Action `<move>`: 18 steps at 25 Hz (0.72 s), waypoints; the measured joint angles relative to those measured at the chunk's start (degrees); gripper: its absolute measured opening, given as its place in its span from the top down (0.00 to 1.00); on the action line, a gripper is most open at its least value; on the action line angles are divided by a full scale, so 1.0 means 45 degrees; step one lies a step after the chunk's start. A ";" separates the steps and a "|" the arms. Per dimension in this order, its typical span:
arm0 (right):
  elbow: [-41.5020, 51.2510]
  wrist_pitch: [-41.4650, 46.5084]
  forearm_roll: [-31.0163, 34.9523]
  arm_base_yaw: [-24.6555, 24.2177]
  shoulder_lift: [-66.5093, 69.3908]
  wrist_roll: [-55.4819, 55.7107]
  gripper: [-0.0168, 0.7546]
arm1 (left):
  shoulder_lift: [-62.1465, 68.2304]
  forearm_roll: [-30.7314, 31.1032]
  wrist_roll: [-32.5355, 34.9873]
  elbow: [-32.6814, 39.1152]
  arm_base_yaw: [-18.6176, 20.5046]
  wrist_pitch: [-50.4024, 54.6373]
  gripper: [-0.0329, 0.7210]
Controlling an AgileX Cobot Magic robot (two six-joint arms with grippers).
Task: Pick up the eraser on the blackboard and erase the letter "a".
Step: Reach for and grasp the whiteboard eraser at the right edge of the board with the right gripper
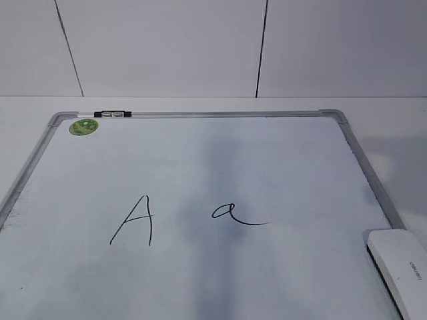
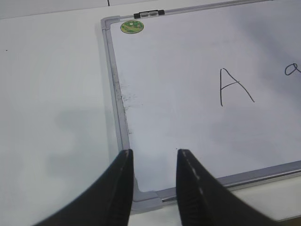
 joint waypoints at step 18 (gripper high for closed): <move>0.0000 -0.0036 -0.1135 0.3138 0.0942 0.2641 0.21 | 0.0000 0.0000 0.0000 0.0000 0.0000 0.0000 0.65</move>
